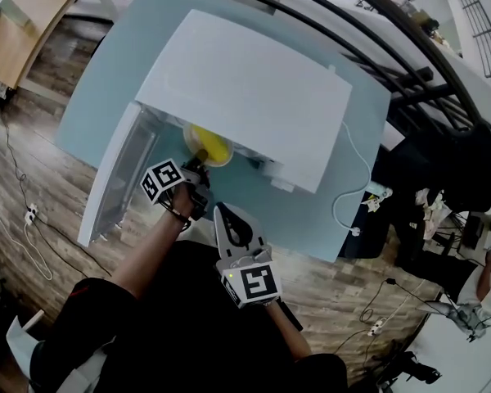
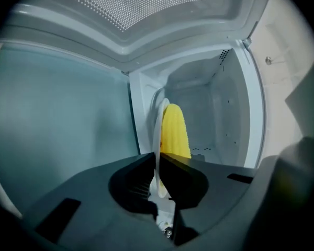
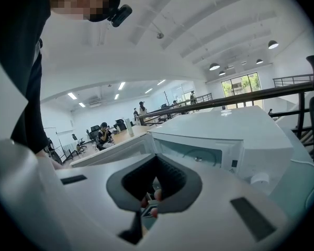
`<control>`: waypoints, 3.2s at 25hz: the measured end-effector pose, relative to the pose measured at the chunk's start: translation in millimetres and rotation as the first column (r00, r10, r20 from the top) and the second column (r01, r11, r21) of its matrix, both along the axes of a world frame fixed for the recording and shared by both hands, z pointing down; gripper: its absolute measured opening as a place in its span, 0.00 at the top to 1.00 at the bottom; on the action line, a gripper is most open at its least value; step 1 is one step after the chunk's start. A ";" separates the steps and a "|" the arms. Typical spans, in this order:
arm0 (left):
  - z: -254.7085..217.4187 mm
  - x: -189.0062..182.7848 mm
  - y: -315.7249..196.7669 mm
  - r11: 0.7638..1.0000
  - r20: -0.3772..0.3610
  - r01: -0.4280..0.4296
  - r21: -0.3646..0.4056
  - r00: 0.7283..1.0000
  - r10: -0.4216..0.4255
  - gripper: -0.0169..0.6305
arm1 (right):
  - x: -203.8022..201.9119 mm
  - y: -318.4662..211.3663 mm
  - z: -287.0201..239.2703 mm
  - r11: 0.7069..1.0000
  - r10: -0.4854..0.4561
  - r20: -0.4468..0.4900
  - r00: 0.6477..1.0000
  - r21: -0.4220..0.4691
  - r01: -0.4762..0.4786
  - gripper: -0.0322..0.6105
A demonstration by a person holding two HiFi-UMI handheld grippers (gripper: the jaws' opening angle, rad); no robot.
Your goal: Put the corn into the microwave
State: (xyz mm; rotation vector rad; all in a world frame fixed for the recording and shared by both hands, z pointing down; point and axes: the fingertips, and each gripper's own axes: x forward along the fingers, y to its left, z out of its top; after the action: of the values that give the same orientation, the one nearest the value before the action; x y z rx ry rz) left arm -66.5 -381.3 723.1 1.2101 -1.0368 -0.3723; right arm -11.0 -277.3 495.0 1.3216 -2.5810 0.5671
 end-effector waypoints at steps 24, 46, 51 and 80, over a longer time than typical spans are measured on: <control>14.9 5.8 -35.4 0.998 0.036 0.048 -0.028 0.998 -0.047 0.94 | 27.2 -16.2 11.4 0.999 0.037 -0.002 0.999 -0.035 -0.037 0.94; 8.3 -1.9 -30.5 0.998 0.135 -0.059 0.035 0.989 0.054 0.82 | 41.6 -6.8 23.5 0.992 0.101 0.019 0.995 -0.077 -0.099 0.94; 2.3 -11.9 -19.5 0.996 0.166 -0.076 0.042 0.984 0.068 0.81 | 46.1 -8.5 24.1 0.991 0.119 0.027 0.992 -0.071 -0.117 0.94; -157.8 -6.3 81.0 0.719 0.581 -0.565 0.405 0.766 0.275 0.97 | 59.2 -14.5 14.0 0.999 0.017 -0.067 0.998 0.039 -0.015 0.94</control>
State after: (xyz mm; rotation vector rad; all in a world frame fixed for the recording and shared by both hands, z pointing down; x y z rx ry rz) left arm -72.8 -300.4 565.2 2.1268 -1.0419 0.0286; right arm 48.2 -291.8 509.0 1.3505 -2.5412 0.4697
